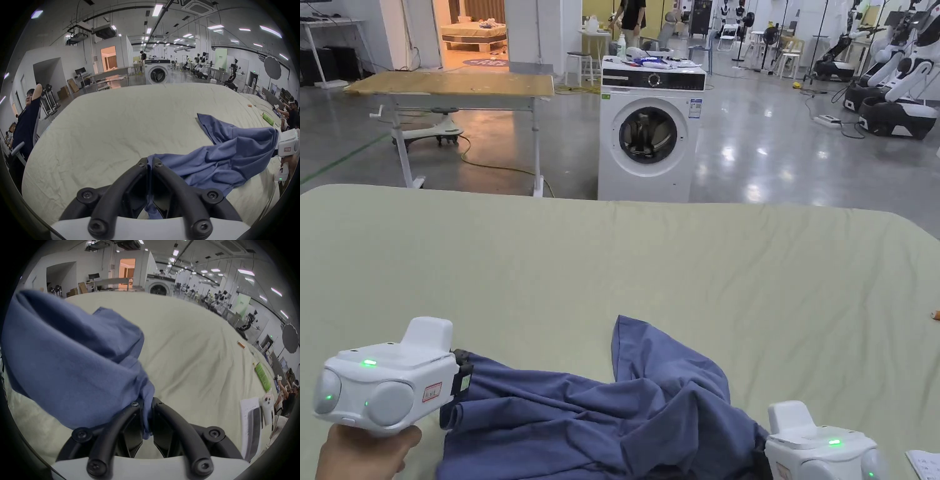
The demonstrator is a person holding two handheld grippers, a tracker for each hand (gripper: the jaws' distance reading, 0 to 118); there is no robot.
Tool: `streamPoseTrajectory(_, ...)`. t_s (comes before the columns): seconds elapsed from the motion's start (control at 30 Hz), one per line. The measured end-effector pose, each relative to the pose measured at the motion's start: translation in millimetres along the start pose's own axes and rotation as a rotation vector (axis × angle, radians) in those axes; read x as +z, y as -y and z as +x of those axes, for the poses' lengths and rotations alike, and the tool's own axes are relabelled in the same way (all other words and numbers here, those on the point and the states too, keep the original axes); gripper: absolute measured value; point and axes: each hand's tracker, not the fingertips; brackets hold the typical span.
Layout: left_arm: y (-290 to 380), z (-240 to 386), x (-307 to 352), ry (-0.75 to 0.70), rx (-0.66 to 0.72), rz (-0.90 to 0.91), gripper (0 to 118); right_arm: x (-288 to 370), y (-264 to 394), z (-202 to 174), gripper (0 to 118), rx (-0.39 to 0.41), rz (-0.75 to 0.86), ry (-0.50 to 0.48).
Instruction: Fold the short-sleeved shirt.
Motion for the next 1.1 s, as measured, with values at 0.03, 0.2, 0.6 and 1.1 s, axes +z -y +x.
streamPoseTrajectory(0.03, -5, -2, 4, -0.004, 0.002, 0.019, 0, 13, -6, 3, 8, 0.002, 0.047, 0.025)
streamPoseTrajectory(0.2, -36, -19, 23, -0.015, -0.005, 0.083, 0, 53, -41, 27, 8, -0.023, 0.173, 0.059)
streamPoseTrajectory(0.6, -128, -102, 82, -0.136, 0.044, 0.241, 0, 135, -137, 77, 8, -0.078, 0.413, 0.112)
streamPoseTrajectory(1.1, -224, -165, 109, -0.265, 0.137, 0.372, 0, 182, -276, 113, 8, -0.158, 0.579, 0.175)
